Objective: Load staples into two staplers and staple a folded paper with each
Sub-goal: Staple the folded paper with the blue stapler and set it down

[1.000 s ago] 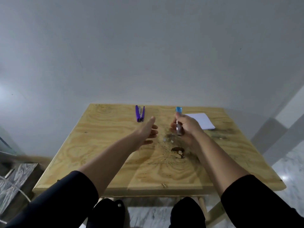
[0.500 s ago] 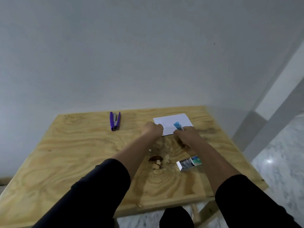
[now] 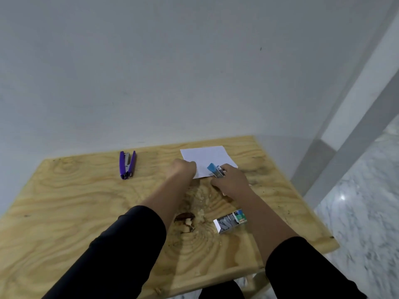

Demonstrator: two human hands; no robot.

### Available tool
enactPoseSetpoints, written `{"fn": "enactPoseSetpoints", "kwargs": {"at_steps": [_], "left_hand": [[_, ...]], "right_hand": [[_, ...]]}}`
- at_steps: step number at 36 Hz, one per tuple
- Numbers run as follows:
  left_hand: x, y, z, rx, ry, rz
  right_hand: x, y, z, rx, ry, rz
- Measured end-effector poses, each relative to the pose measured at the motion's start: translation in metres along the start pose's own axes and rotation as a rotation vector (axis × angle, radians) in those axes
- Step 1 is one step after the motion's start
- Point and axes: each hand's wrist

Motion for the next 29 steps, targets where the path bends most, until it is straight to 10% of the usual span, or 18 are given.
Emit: {"fn": "enactPoseSetpoints", "kwargs": {"at_steps": [19, 29], "left_hand": [[0.016, -0.030, -0.026, 0.891, -0.016, -0.202], [0.043, -0.059, -0.042, 0.816, 0.101, -0.449]], "right_hand": [[0.004, -0.013, 0.000, -0.735, 0.177, -0.068], [0.015, -0.023, -0.035, -0.714, 0.052, -0.008]]}}
Point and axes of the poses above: each hand's wrist, its own x-axis away from the middle knuckle, its own y-axis out of the palm, z = x × y, and after that the axes turned 6 degrees about x, right-handed
